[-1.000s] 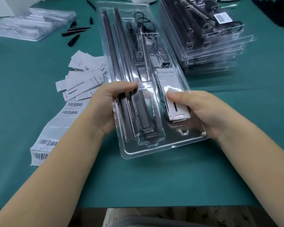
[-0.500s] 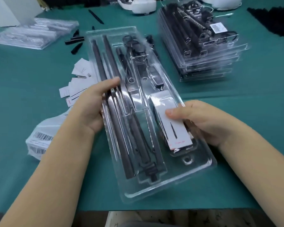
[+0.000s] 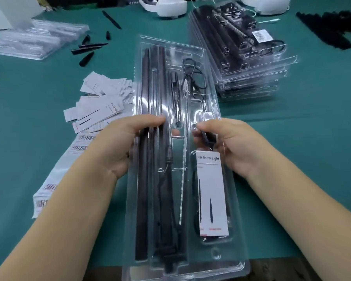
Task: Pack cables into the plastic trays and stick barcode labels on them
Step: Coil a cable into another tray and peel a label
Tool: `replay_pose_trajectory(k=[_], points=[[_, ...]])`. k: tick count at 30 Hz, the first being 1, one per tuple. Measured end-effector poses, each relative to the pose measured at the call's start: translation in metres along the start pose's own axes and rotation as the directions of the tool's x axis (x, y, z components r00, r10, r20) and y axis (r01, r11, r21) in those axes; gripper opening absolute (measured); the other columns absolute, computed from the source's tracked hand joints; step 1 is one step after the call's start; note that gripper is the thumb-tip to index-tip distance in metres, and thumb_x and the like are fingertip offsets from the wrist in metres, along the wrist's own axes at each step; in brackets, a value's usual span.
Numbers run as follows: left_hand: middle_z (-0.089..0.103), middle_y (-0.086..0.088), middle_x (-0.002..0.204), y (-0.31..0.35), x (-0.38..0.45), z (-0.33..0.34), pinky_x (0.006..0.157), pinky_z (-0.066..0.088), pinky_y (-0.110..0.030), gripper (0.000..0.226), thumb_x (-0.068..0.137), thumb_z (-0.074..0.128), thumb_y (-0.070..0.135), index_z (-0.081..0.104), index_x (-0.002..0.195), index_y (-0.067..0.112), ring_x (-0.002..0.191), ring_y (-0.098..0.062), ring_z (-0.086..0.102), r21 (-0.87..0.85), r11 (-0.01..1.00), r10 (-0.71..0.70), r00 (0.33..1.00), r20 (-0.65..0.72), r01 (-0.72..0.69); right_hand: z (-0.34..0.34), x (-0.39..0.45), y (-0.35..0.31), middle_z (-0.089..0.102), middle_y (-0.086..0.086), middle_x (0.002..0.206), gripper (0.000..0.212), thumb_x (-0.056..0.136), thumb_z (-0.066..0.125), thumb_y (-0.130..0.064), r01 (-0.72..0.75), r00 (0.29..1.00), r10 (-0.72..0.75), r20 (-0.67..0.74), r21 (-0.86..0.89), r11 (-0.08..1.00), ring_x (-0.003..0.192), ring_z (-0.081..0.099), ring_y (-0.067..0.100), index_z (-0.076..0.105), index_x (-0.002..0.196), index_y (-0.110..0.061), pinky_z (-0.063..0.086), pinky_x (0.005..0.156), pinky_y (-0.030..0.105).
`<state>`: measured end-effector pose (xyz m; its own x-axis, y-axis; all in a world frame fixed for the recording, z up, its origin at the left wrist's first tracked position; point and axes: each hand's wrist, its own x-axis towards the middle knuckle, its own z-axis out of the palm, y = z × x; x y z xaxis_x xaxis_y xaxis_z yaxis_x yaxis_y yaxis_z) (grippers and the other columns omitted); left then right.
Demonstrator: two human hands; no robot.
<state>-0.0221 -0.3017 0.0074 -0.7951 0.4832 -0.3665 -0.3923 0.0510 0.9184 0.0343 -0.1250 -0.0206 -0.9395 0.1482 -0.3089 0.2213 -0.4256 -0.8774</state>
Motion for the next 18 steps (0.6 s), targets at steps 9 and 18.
replay_pose_trajectory(k=[9,18], points=[[0.074,-0.015,0.088,-0.003,0.0028,-0.0036,0.052,0.056,-0.032,0.017,0.063,0.067,0.031,0.075,0.063,0.015,0.052,-0.02,0.066,0.065,0.998,0.0,0.999,0.042,-0.003,-0.0006,0.0002,0.0006,0.065,0.003,0.056,0.015,0.082,0.059,0.005,0.027,0.999,-0.028,-0.021,-0.044,0.999,0.046,0.059,0.008,0.056,0.072,-0.005,0.046,0.043,0.017],[0.07,-0.003,0.064,0.0037,0.0002,-0.0058,0.044,0.053,-0.024,0.034,0.085,0.058,0.019,0.07,0.053,0.016,0.043,-0.012,0.061,-0.005,0.996,0.085,0.993,-0.084,-0.086,-0.0004,0.0025,0.0056,0.069,0.004,0.072,0.015,0.088,0.065,-0.022,0.014,1.0,-0.015,-0.007,-0.145,0.989,0.062,0.064,0.015,0.065,0.083,-0.008,0.054,0.061,0.029]])
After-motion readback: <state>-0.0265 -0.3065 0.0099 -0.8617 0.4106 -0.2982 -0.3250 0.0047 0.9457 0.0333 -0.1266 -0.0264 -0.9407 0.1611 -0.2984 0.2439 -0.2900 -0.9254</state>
